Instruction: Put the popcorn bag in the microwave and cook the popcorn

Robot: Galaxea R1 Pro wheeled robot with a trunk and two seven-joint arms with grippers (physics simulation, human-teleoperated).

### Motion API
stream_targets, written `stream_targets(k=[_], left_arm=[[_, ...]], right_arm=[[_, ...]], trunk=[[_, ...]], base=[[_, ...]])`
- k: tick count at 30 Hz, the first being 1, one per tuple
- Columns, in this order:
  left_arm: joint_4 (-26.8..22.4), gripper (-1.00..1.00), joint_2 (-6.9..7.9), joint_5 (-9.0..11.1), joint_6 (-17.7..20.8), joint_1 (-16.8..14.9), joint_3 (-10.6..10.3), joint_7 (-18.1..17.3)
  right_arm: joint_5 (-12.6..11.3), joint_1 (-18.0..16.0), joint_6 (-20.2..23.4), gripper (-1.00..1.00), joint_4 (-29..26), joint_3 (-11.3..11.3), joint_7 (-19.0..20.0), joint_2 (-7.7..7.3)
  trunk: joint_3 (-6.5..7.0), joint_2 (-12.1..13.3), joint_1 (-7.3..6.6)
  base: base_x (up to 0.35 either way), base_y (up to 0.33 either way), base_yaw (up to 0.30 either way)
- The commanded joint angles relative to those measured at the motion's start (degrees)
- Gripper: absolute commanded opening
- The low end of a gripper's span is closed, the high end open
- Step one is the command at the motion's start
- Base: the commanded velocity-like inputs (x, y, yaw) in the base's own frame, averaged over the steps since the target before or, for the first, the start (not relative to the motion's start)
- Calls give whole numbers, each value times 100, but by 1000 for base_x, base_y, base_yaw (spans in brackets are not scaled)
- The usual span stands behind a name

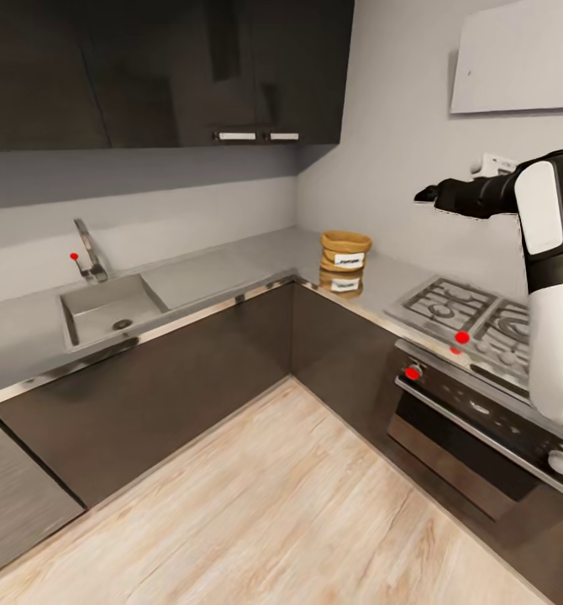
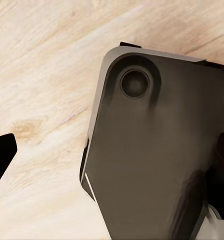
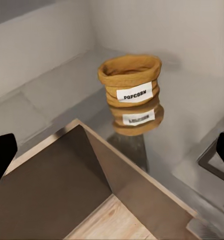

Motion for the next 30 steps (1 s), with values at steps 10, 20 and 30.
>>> stream_targets(k=[10,20,30], left_arm=[[-1,100,-3,8,-32,-1,12,0],[-1,100,-4,8,-38,-1,12,0],[-1,100,-7,8,-45,-1,12,3]], right_arm=[[-77,-21,12,100,-136,226,-65,-61],[-137,-24,12,100,-281,648,-61,-87],[-150,-24,12,100,137,685,-51,-244]], trunk=[[86,-3,4],[180,-3,4],[235,-3,4]], base=[[325,0,0],[325,0,0],[324,-27,9]])
